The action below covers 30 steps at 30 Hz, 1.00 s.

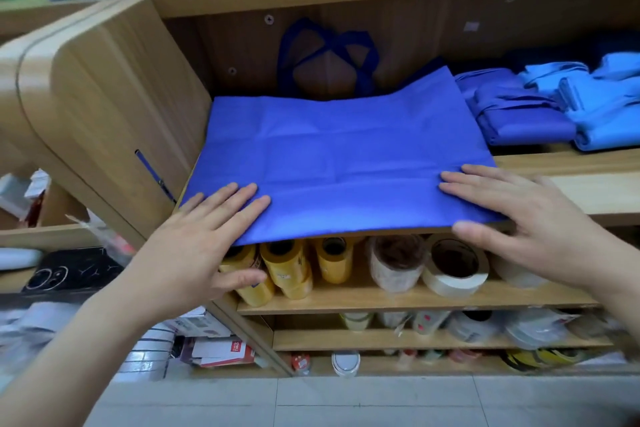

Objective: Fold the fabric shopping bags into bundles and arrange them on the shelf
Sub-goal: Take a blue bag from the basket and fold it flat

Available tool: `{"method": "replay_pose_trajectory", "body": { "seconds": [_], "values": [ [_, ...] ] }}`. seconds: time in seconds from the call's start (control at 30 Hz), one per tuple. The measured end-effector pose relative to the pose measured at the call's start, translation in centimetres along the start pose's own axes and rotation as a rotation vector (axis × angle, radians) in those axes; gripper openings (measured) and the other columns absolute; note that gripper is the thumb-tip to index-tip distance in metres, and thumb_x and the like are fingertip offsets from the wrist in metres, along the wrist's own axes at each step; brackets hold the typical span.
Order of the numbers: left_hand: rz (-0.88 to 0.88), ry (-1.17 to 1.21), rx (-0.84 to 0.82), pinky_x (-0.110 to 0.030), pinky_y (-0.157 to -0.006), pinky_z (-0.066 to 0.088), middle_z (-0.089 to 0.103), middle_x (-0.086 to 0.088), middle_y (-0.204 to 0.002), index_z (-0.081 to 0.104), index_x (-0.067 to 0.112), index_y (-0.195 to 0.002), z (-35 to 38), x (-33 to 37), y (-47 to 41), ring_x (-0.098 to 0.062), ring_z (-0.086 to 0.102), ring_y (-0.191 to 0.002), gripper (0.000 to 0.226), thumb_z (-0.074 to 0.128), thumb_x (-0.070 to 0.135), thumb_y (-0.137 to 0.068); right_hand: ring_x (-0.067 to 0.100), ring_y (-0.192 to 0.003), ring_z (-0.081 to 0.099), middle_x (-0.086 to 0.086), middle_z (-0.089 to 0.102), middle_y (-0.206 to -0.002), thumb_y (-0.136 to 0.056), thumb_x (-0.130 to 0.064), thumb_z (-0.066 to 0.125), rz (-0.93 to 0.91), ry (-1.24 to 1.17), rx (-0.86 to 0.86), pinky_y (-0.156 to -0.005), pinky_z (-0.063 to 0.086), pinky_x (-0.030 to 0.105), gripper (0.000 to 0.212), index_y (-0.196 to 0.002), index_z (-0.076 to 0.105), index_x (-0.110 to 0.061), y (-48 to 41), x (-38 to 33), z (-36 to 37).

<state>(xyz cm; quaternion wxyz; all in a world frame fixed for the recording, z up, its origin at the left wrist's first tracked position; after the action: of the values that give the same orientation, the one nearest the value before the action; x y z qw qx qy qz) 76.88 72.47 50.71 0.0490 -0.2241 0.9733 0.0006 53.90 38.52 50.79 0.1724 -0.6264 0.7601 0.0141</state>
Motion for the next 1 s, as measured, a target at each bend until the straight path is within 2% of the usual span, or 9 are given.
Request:
{"method": "replay_pose_trajectory", "body": {
  "seconds": [0.1, 0.2, 0.27, 0.37, 0.5, 0.6, 0.7, 0.8, 1.0],
  "values": [
    [-0.005, 0.113, 0.050, -0.031, -0.114, 0.030, 0.036, 0.004, -0.154, 0.035, 0.032, -0.150, -0.3, -1.0, -0.1, -0.022, 0.039, -0.140, 0.080, 0.074, 0.016, -0.083, -0.003, -0.139, 0.034, -0.029, 0.045, -0.143, -0.079, -0.068, 0.061, -0.070, -0.021, -0.031, -0.109, 0.039, 0.045, 0.064, -0.137, 0.052, -0.044, -0.3, 0.6, -0.8],
    [-0.060, 0.310, 0.068, -0.001, -0.107, 0.015, 0.037, 0.022, -0.146, 0.039, 0.046, -0.137, -2.1, -1.5, 0.3, 0.004, 0.033, -0.136, 0.084, 0.059, -0.014, -0.082, -0.005, -0.128, 0.048, -0.026, 0.063, -0.125, -0.077, -0.026, 0.077, -0.026, -0.327, -0.018, -0.110, 0.037, 0.028, 0.045, -0.115, 0.068, -0.048, -0.3, 1.3, -1.9],
    [-0.101, 0.459, 0.055, 0.001, -0.103, 0.024, 0.051, 0.031, -0.135, 0.051, 0.057, -0.124, -3.3, -1.8, 1.0, 0.012, 0.040, -0.128, 0.071, 0.060, -0.004, -0.090, -0.003, -0.116, 0.060, -0.021, 0.071, -0.111, -0.074, -0.040, 0.079, 0.007, -0.550, -0.014, -0.103, 0.041, 0.017, 0.028, -0.101, 0.074, -0.049, -0.1, 1.4, -2.5],
    [-0.163, 0.707, 0.086, -0.020, -0.085, 0.050, 0.073, 0.021, -0.094, 0.070, 0.054, -0.096, -4.3, -2.6, 1.8, 0.001, 0.066, -0.091, 0.011, 0.065, 0.052, -0.086, -0.001, -0.075, 0.066, -0.012, 0.074, -0.078, -0.067, -0.047, 0.082, 0.098, -0.772, 0.094, -0.071, 0.048, 0.007, 0.016, -0.080, 0.078, -0.039, 0.0, 1.4, -2.9],
    [-0.405, 1.045, 0.466, -0.014, -0.048, 0.044, 0.067, 0.003, -0.064, 0.074, 0.033, -0.080, -4.5, -2.5, 2.2, -0.005, 0.057, -0.055, 0.019, 0.083, 0.038, -0.064, 0.003, -0.067, 0.062, -0.005, 0.069, -0.074, -0.056, -0.068, 0.081, 0.208, -0.911, 0.240, -0.061, 0.050, 0.012, 0.054, -0.084, 0.072, -0.022, 0.0, 1.0, -3.3],
    [-0.569, 1.199, 0.678, -0.010, -0.049, 0.047, 0.070, 0.010, -0.066, 0.067, 0.024, -0.083, -3.5, -0.9, 1.3, 0.003, 0.060, -0.056, 0.014, 0.077, 0.019, -0.075, 0.012, -0.071, 0.067, -0.001, 0.075, -0.077, -0.070, -0.041, 0.076, 0.344, -0.991, 0.359, -0.065, 0.055, 0.019, 0.029, -0.089, 0.066, -0.022, -0.8, 0.6, -2.6],
    [-0.616, 0.957, 0.811, -0.012, -0.064, 0.048, 0.068, 0.009, -0.090, 0.059, 0.030, -0.102, -3.0, 0.9, 0.3, -0.001, 0.062, -0.072, 0.025, 0.068, 0.010, -0.090, 0.005, -0.063, 0.065, 0.001, 0.074, -0.073, -0.080, -0.031, 0.075, 0.453, -0.810, 0.509, -0.064, 0.052, 0.018, 0.023, -0.099, 0.064, -0.024, -1.7, 0.2, -1.6],
    [-0.665, 0.550, 0.758, -0.037, -0.079, 0.043, 0.064, -0.004, -0.108, 0.052, 0.023, -0.125, -2.9, 1.7, -0.7, -0.032, 0.059, -0.095, 0.034, 0.062, 0.017, -0.094, 0.013, -0.051, 0.049, 0.004, 0.056, -0.054, -0.087, -0.038, 0.071, 0.512, -0.386, 0.585, -0.055, 0.042, 0.030, 0.027, -0.108, 0.062, -0.023, -2.2, -0.5, -0.7],
    [-0.576, 0.056, 0.531, -0.052, -0.064, 0.049, 0.055, -0.023, -0.105, 0.060, 0.005, -0.123, -1.6, 1.1, -2.1, -0.045, 0.055, -0.090, 0.040, 0.070, 0.007, -0.084, 0.040, -0.088, 0.053, 0.017, 0.054, -0.098, -0.088, -0.025, 0.069, 0.314, 0.265, 0.630, -0.070, 0.047, 0.050, 0.033, -0.117, 0.066, -0.010, -2.5, -1.2, -0.9]
  ]
}}
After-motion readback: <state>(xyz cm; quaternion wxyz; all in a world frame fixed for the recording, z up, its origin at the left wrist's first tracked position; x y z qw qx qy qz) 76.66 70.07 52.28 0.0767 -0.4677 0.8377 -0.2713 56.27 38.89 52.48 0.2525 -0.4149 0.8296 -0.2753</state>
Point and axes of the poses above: each hand's wrist, its own y-axis away from the middle knuckle, its own z-axis out of the palm, x = y × z, the point moved 1 cm from there along -y, towards the middle knuckle
